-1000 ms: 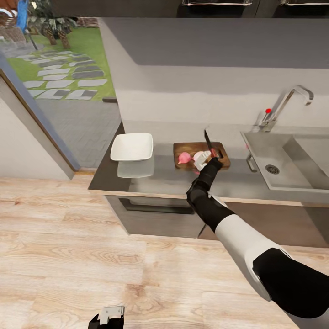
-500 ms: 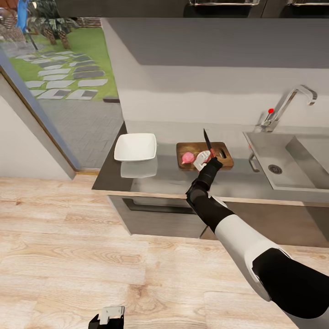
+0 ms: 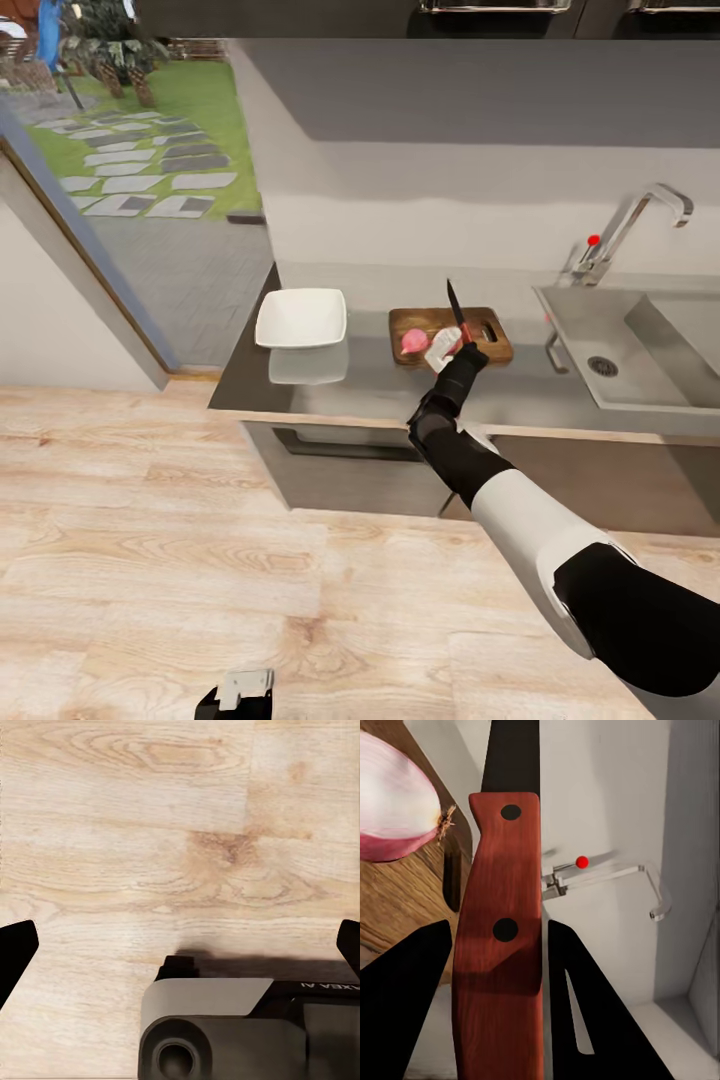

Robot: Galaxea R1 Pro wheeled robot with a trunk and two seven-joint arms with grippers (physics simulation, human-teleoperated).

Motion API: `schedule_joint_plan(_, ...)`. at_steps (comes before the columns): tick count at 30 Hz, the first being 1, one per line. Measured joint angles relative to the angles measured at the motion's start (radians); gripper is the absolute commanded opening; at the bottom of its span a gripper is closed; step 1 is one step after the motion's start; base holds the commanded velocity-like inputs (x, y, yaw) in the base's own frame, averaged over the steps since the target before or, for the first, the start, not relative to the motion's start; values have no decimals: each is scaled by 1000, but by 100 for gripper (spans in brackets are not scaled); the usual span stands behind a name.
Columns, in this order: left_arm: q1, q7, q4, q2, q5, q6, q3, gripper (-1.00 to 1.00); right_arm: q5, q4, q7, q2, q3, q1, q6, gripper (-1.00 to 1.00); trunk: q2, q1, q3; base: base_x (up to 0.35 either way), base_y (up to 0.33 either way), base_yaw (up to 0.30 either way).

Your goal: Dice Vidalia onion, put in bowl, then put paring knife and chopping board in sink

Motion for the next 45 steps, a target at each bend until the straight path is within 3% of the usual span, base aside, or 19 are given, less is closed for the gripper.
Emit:
schedule_joint_plan(7,0,1,0,-2,0,0,0,100,11,-3,-2,1,-1,0,2,-100,0,-1,0,-171,121,0)
schedule_joint_plan(45,0,1,0,-2,0,2,0,100,10,2,-1,-5,-2,0,5,-100,0,0,0,-2,1,0)
